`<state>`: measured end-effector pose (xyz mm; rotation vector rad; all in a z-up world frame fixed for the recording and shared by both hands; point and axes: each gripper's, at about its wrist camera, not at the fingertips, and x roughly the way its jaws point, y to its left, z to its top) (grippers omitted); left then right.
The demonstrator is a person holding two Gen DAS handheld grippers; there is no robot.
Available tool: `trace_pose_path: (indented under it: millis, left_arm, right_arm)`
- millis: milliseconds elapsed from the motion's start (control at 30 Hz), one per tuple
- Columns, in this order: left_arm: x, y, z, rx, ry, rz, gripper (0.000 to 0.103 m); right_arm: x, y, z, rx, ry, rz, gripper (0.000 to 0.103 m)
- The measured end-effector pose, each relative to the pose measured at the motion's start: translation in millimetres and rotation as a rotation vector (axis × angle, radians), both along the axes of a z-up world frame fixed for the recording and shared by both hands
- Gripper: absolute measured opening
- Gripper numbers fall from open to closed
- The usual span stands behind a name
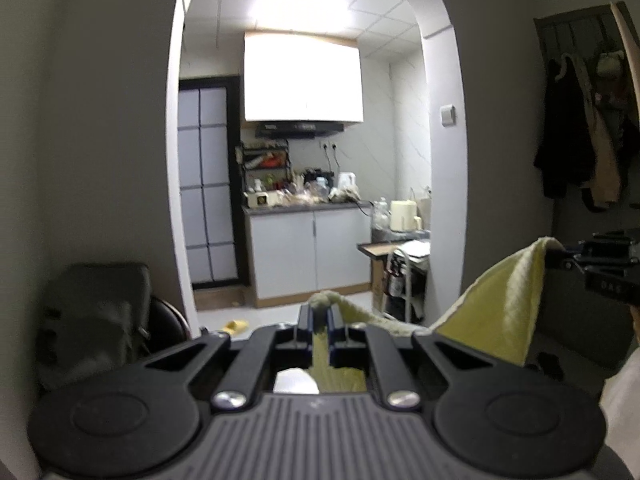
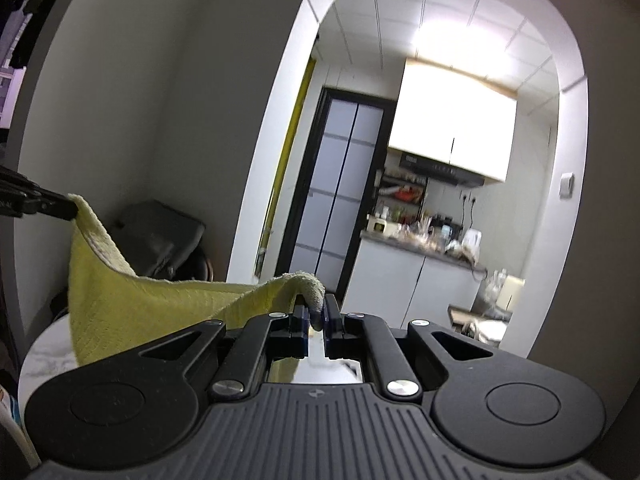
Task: Fold towel
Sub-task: 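Lift the towel with both grippers and shake it out spread between them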
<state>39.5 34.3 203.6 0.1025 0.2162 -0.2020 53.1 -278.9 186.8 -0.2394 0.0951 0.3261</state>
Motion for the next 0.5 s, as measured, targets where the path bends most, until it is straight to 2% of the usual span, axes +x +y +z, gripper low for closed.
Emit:
trace_pose_path:
  millis: [200,500]
  left_arm:
    - [-28,-4,28,0.043,-0.041,0.052,0.007]
    - [-71,-12,48,0.139,-0.029,0.087,0.007]
  right_arm:
    - [-15,0,20,0.012,-0.058,0.022,0.007]
    - [-50,-3,32,0.026,-0.114,0.061,0.007]
